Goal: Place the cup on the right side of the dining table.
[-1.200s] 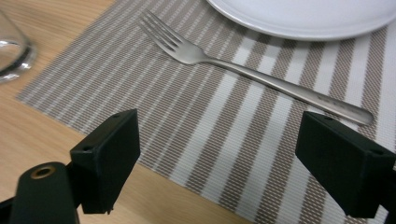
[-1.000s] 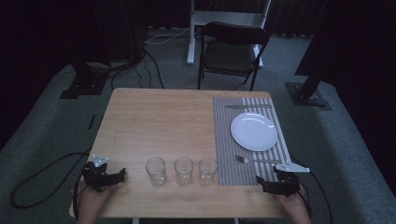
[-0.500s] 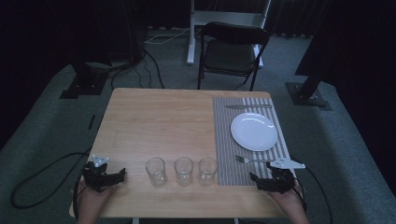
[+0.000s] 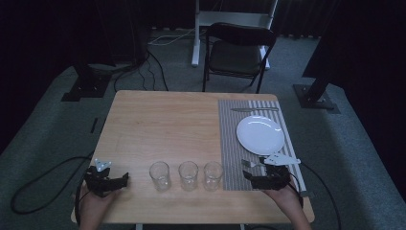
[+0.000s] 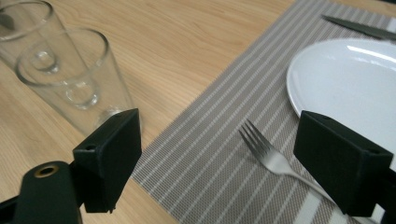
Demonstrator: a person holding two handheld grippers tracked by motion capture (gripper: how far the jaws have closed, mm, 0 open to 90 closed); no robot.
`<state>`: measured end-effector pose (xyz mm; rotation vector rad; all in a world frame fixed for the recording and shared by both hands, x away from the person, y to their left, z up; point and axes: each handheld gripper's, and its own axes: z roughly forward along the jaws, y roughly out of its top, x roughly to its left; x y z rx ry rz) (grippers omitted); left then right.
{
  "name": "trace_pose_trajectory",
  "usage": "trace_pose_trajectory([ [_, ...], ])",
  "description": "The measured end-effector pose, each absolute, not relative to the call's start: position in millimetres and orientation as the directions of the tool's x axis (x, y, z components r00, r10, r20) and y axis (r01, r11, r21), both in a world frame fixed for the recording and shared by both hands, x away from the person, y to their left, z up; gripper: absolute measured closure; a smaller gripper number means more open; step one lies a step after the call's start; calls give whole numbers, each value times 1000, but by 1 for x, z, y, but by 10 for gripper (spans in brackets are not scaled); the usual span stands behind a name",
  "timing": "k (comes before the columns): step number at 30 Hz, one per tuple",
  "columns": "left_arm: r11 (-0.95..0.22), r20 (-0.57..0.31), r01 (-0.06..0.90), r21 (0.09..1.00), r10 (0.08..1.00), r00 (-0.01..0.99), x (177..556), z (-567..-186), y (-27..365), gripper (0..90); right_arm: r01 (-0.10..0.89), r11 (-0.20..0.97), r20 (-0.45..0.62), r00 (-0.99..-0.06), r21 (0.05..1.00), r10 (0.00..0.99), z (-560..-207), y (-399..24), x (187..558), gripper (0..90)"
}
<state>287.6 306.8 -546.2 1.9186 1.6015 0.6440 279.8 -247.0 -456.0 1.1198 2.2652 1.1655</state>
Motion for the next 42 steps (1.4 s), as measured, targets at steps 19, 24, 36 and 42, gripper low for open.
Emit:
trace_pose_trajectory([
  [19,-136,13,718,682,985,174,288,-546,307,2,418,410,26,-725,811,688,-434,-197,292,147],
  [24,-135,13,718,682,985,174,288,-546,307,3,402,430,24,-752,809,658,-432,-183,295,147],
  [36,-136,13,718,683,985,174,288,-546,307,2,370,470,28,-808,801,589,-429,-147,301,147],
  [42,-136,13,718,682,985,174,288,-546,307,2,354,492,28,-832,795,554,-429,-129,302,147],
])
